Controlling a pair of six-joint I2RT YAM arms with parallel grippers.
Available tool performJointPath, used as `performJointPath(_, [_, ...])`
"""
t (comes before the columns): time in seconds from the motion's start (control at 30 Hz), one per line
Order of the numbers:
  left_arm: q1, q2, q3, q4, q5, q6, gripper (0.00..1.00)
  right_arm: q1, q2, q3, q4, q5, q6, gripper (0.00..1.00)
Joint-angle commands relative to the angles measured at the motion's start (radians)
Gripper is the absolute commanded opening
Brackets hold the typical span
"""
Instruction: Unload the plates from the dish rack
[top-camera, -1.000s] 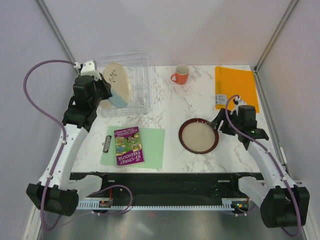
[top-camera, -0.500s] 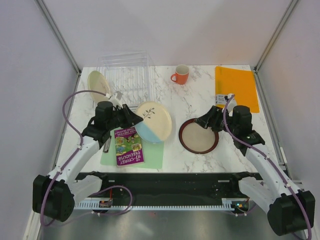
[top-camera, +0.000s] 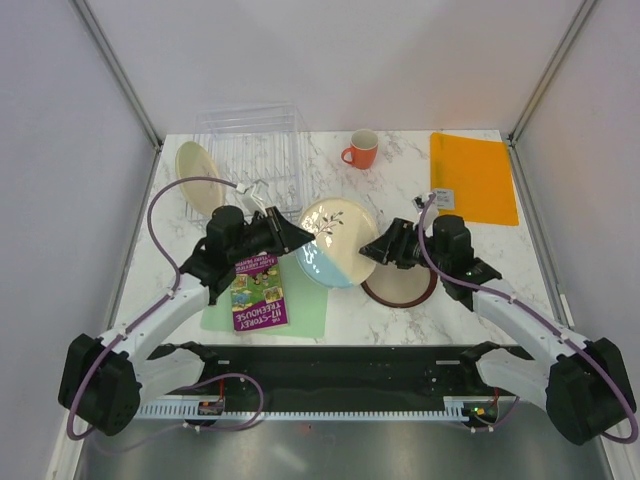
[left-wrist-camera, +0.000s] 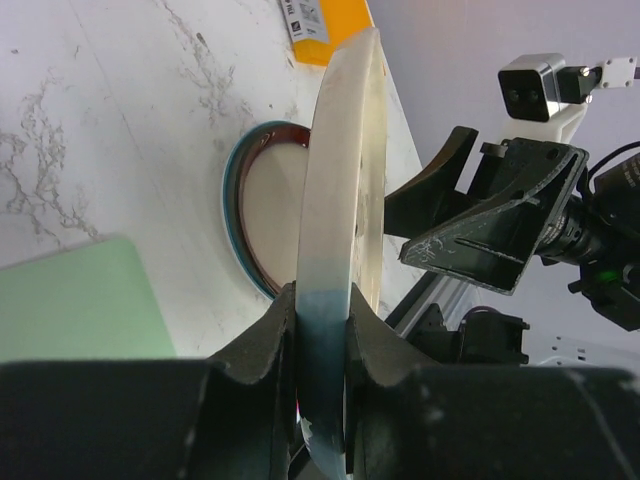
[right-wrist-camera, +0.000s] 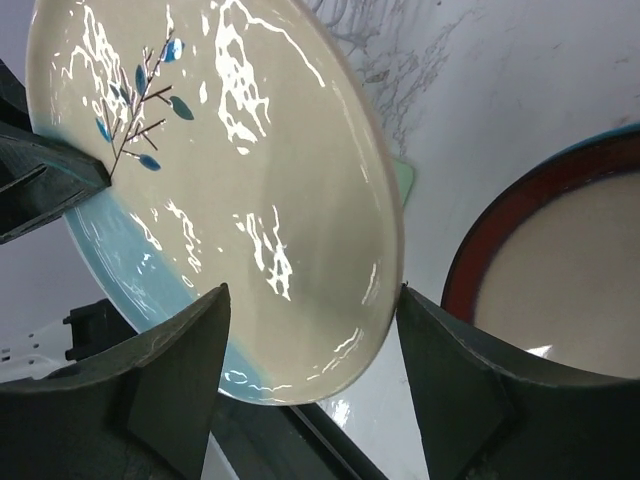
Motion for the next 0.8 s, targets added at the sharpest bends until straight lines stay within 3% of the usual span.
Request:
performJointPath(0.0, [-0.013,-0.006,-0.015,0.25,0.059,-0.13,0.02,0.046,0.046,-0.006,0.125,0.04,0.04,0.74])
performJointPath(0.13, [-0.019,-0.015,-0.02,0.275,0.076,-0.141,0.02,0.068,0.082,-0.012,0.153,0.049,0.047,0.72])
performJointPath(0.17, [-0.019,-0.021,-0.021,0.275,0.075,-0.141,0.02,0.068,0.084,-0.014,0.159,0.046,0.044,0.57])
performJointPath(0.23, [-0.019,-0.026,-0.024,0.279,0.081,-0.141,0.02,0.068,0.086,-0.015,0.161,0.044,0.041,0.45])
performJointPath(0.27, [-0.019,-0.029,-0.026,0.281,0.082,-0.141,0.02,0.066,0.086,-0.017,0.171,0.035,0.04,0.26])
performJointPath(0.37, [-0.019,-0.038,-0.036,0.282,0.078,-0.139,0.02,0.068,0.079,-0.023,0.188,0.021,0.043,0.0])
performJointPath(0.47, [-0.019,-0.054,-0.049,0.266,0.058,-0.119,0.02,0.068,0.032,-0.018,0.133,0.073,0.023,0.0])
performJointPath(0.6, [-0.019,-0.067,-0.006,0.083,-0.019,-0.005,0.42,0.063,-0.121,0.031,-0.034,0.22,-0.04,0.0])
performJointPath(0.67, [-0.019,-0.075,0.005,-0.024,-0.083,0.069,0.52,0.051,-0.166,0.055,-0.136,0.273,-0.072,0.0])
performJointPath(0.77, [-0.019,-0.09,0.011,-0.098,-0.148,0.131,0.55,0.02,-0.23,0.091,-0.213,0.314,-0.101,0.0])
